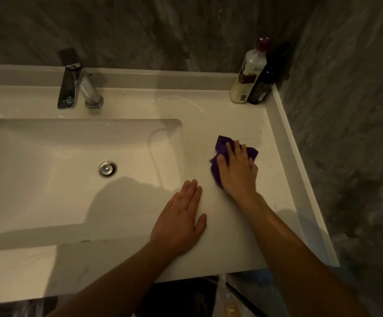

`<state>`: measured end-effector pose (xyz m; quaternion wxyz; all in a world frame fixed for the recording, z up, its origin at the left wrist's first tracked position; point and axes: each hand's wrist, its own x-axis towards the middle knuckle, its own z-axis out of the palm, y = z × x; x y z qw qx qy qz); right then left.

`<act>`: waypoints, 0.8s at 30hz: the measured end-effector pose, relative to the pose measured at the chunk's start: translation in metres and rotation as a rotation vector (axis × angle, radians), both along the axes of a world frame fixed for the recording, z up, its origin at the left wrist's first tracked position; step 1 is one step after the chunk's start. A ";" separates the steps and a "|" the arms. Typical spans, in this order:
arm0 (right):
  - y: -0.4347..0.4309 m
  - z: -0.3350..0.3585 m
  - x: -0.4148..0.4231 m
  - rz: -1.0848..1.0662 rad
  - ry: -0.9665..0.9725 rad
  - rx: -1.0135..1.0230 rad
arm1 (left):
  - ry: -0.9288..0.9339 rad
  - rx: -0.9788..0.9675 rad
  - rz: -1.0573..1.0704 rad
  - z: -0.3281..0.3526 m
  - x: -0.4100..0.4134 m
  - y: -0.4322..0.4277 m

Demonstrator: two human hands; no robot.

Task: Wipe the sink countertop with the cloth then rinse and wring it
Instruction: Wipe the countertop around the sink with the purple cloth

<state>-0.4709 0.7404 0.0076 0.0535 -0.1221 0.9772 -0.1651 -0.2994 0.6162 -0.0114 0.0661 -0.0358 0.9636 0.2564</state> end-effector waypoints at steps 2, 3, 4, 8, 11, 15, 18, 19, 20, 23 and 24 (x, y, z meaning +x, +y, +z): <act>-0.005 -0.014 0.005 0.026 0.019 0.163 | -0.007 0.022 0.013 0.000 0.001 -0.001; -0.009 -0.016 0.002 0.014 0.005 0.197 | -0.003 0.033 0.021 -0.001 0.001 -0.002; -0.014 -0.017 -0.003 0.008 -0.016 0.215 | 0.002 0.046 0.032 -0.001 0.001 -0.003; -0.038 -0.015 -0.024 -0.004 -0.017 0.237 | 0.031 0.114 0.090 -0.002 0.001 -0.009; -0.055 -0.015 -0.038 0.017 0.012 0.233 | 0.052 0.151 0.118 -0.003 0.001 -0.011; -0.076 -0.013 -0.057 0.060 0.015 0.211 | 0.096 0.194 0.133 -0.004 0.001 -0.013; -0.087 -0.010 -0.068 0.093 0.001 0.147 | 0.115 0.324 0.205 -0.002 0.000 -0.020; -0.090 -0.005 -0.071 0.092 -0.022 0.091 | 0.125 0.377 0.260 0.000 0.000 -0.027; -0.093 -0.001 -0.074 0.081 -0.061 0.015 | 0.158 0.409 0.320 0.001 0.000 -0.037; -0.097 0.011 -0.078 -0.004 -0.196 -0.251 | 0.311 0.377 0.456 0.002 -0.006 -0.082; -0.099 0.012 -0.078 -0.040 -0.218 -0.320 | 0.335 0.348 0.471 0.002 -0.011 -0.102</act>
